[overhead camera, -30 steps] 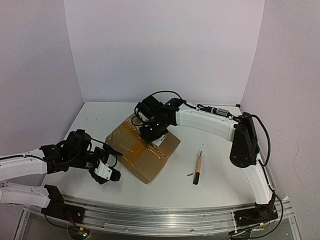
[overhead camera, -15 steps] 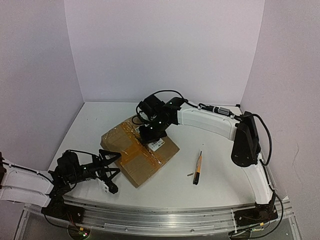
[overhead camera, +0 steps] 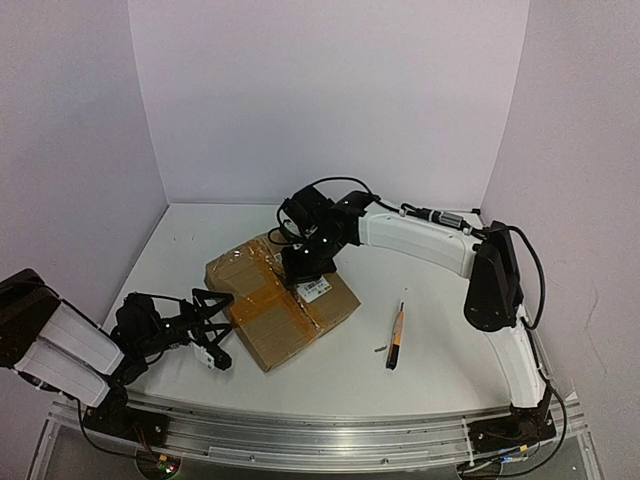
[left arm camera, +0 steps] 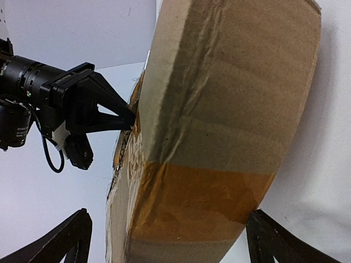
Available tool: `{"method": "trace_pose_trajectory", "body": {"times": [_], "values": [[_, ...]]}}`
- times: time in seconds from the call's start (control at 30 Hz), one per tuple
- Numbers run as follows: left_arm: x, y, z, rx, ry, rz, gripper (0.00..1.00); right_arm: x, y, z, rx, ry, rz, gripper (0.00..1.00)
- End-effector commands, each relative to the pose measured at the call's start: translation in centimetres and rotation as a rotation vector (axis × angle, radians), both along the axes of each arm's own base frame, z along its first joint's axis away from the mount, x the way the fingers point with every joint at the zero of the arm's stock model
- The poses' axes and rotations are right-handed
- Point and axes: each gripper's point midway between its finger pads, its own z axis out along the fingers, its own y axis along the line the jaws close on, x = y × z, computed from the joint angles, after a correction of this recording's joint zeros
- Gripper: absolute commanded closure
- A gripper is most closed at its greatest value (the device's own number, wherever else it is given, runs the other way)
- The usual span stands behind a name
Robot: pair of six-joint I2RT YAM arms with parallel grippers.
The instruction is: Unpack the express box
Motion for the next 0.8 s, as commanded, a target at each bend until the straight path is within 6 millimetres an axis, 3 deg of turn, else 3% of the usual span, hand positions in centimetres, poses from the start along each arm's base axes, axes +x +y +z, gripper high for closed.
{"method": "trace_pose_trajectory", "body": {"times": [0.0,0.13,0.27,0.4,0.57,0.77], "values": [[-2.6,0.1,-1.5,0.022,0.001,-0.106,0.00,-1.2,1.0,5.0,0.132,0.012,0.016,1.00],[-2.3,0.4,-2.6,0.048,0.050,-0.119,0.00,-1.1,1.0,5.3,0.138,0.010,0.016,1.00],[-1.3,-0.6,-2.4,0.043,0.011,-0.154,0.00,-1.2,1.2,5.3,0.148,0.020,0.023,1.00],[0.1,-1.7,-1.1,0.014,-0.042,-0.172,0.00,-1.3,1.5,5.4,0.158,0.029,0.028,1.00],[0.5,-2.5,0.7,-0.018,-0.119,-0.213,0.00,-1.5,1.7,5.5,0.169,0.044,0.031,1.00],[1.0,-2.9,0.6,-0.001,-0.138,-0.228,0.02,-1.6,1.9,5.7,0.184,0.053,0.035,1.00]]}}
